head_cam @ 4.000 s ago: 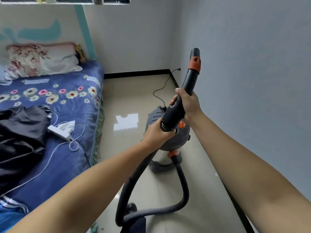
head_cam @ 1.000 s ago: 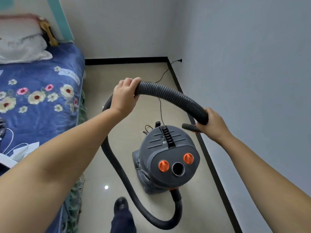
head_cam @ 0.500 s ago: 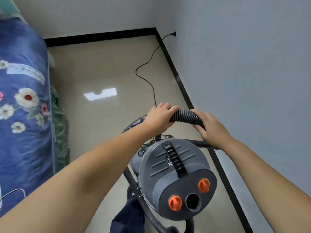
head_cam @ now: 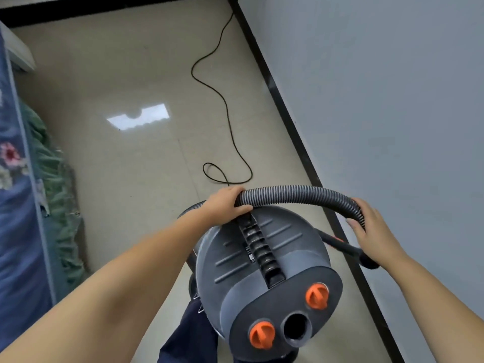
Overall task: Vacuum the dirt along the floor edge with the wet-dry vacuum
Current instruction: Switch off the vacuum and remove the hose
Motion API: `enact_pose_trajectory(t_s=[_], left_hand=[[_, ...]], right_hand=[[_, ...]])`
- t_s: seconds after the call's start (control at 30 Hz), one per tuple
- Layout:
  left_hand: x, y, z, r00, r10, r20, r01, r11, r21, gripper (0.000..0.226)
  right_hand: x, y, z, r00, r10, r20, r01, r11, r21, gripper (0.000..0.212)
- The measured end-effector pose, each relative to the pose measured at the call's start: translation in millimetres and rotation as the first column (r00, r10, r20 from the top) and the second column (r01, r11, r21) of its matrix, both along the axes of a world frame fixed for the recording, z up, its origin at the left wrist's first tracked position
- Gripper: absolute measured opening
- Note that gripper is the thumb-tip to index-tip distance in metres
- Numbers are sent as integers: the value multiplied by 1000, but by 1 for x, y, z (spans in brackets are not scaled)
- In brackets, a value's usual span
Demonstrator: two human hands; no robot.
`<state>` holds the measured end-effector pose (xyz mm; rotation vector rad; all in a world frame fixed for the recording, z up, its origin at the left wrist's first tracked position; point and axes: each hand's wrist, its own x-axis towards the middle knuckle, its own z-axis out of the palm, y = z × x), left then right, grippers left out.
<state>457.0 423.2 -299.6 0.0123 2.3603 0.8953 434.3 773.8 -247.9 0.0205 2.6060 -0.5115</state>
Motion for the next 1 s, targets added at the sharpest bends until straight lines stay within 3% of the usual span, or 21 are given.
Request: enact_pose_trajectory(t_s=[0.1,0.27,0.33,0.43,0.57,0.8,1.0], left_hand=[[3,0,-10,1000,-5,-12,5,999,-45,53],[-3,8,-6,998,-49,-37,43,988,-150,56],[-11,17,-3,996,-92,-19,87,981,-173,56],[-21,35,-2,997,-72,35,78,970,-230,55],[-27,43,-5,990,-41,132,82,942,-326,57],[-37,61,-12,963,83,258,36,904,-427,56],[-59,76,-23,920,117,373,96,858,-505,59]], right_hand=[[20,23,-18,980,-163,112,164,986,1,48],[49,18,-36,869,-174,464,251,962,-108,49],[45,1,-34,859,-195,473,311,933,-180,38],[26,-21,-33,882,-203,425,330,910,-250,43],[-2,-43,-46,899,-145,412,245,949,-201,56],[-20,-53,-87,860,-137,492,243,957,-160,52],[-28,-53,-106,853,-147,502,244,961,-133,50]])
